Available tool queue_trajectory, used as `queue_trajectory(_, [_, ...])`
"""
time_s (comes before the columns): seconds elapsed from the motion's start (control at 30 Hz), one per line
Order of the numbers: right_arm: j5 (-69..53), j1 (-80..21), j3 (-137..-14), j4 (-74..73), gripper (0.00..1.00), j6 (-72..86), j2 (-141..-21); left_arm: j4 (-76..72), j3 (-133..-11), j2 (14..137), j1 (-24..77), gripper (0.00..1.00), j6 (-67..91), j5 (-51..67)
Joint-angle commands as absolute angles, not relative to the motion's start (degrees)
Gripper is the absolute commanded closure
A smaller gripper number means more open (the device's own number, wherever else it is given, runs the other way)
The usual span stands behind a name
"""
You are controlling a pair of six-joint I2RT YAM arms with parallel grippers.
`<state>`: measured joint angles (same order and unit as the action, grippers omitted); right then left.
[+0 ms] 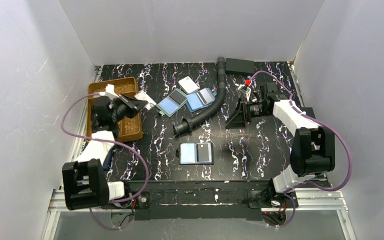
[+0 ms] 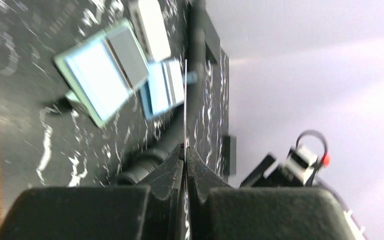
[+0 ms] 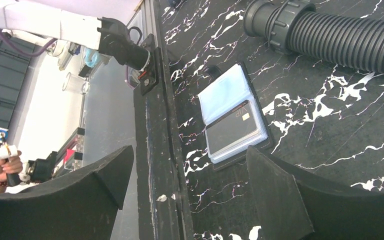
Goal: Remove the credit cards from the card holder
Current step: Place the credit card in the storage box.
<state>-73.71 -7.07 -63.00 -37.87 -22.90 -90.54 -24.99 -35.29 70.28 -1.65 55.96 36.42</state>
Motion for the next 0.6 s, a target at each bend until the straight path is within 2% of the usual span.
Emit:
queue_trajectory(0.0, [-73.7, -6.8, -64.6, -38.3, 0.08, -23.7, -88.1, -21.8, -43.4, 76.6, -10.6, 1.0, 58.9, 36.5])
queue_trajectory(0.07, [-73.7, -6.8, -64.4, -38.0, 0.07, -23.3, -87.8, -20.4, -49.7, 85.4, -14.1, 1.0, 61.6, 36.6])
queue_trajectory(0.27, [-74.1, -6.7, -64.3, -37.6, 0.07, -22.8, -87.7, -18.5, -61.1, 99.1, -17.5, 1.0, 69.6, 35.2])
queue_trajectory(0.4, [-74.4, -6.7, -64.2, -37.6, 0.05, -22.6, -87.9, -13.7, -64.9, 101.7, -18.0, 1.0, 69.1, 26.4])
queue_trajectory(0.57, [-74.9, -6.7, -64.2, -37.7, 0.05, -22.6, -88.0, 3.5, -73.3, 105.3, -17.9, 1.0, 68.4, 14.4])
